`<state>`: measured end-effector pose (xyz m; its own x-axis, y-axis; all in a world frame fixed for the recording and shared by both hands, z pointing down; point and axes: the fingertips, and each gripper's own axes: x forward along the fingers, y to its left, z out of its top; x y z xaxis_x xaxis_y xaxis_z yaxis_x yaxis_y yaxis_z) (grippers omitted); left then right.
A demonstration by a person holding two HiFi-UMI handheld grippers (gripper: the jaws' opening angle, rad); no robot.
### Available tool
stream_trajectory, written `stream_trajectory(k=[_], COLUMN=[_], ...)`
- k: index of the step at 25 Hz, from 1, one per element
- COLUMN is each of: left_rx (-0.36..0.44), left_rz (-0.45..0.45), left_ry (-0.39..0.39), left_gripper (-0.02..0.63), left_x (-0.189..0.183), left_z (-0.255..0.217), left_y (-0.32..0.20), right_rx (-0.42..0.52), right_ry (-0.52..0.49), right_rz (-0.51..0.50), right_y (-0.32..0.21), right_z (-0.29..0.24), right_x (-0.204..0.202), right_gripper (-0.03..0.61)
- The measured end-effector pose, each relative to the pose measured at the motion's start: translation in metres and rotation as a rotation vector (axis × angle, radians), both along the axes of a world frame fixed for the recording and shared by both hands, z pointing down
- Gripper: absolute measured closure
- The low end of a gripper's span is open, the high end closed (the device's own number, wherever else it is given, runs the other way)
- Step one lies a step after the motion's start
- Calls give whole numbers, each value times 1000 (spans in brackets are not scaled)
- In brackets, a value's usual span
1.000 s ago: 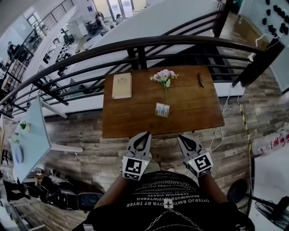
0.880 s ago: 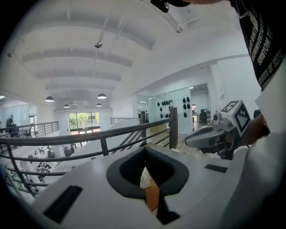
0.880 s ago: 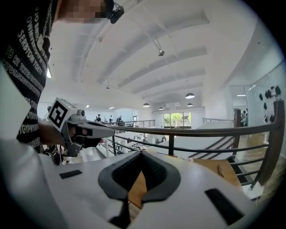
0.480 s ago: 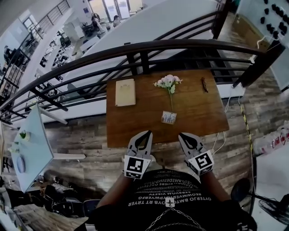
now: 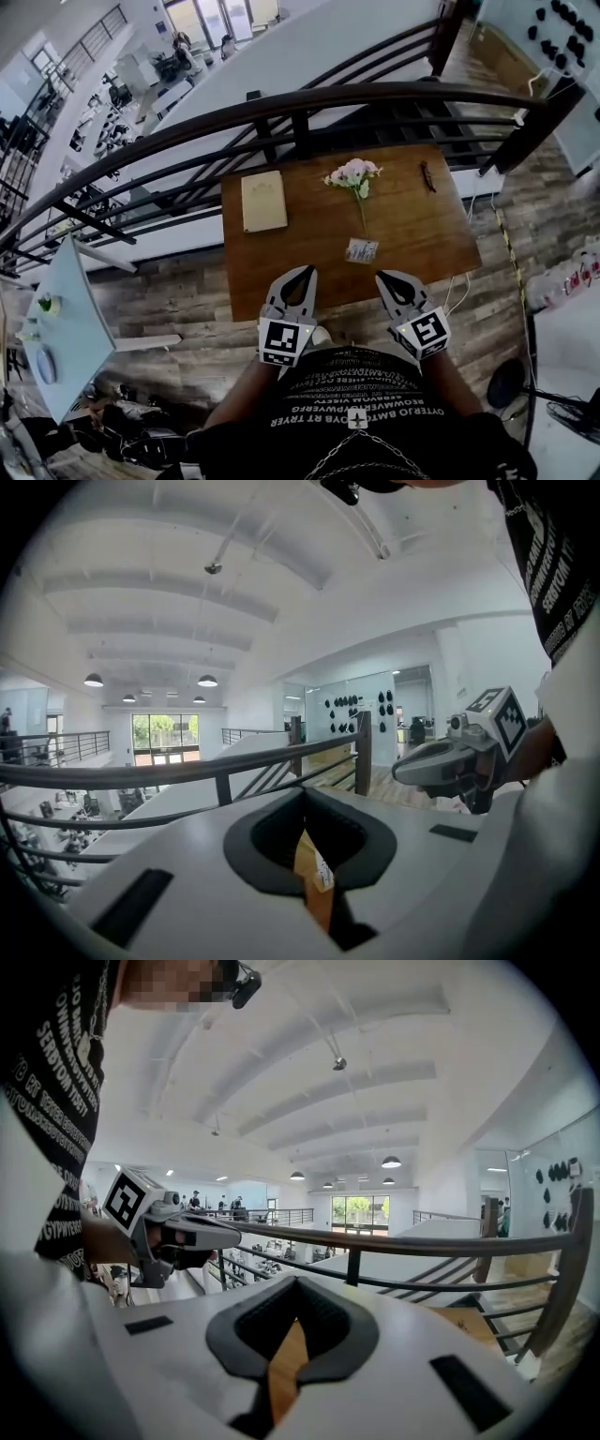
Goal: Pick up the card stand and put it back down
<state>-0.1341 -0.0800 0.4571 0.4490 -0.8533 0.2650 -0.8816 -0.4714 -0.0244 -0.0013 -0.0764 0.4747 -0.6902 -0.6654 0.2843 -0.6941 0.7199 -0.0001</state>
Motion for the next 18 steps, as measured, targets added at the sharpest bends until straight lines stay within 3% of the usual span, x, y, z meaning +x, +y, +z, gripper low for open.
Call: stream_trajectory(k=[11,18], left_rx=[-56,-86], left_rz=[33,-68], left_ry=[2,-1], left_gripper=[594,594], left_x=[15,-1], left_z=[22,29], left_y=[-24,-57], right_rx=[-85,-238], right_ry=[63,65], right_rz=[96,77], right_y=[-39,-73], right_z=[42,113], right_x=[51,62], right_gripper=[565,565])
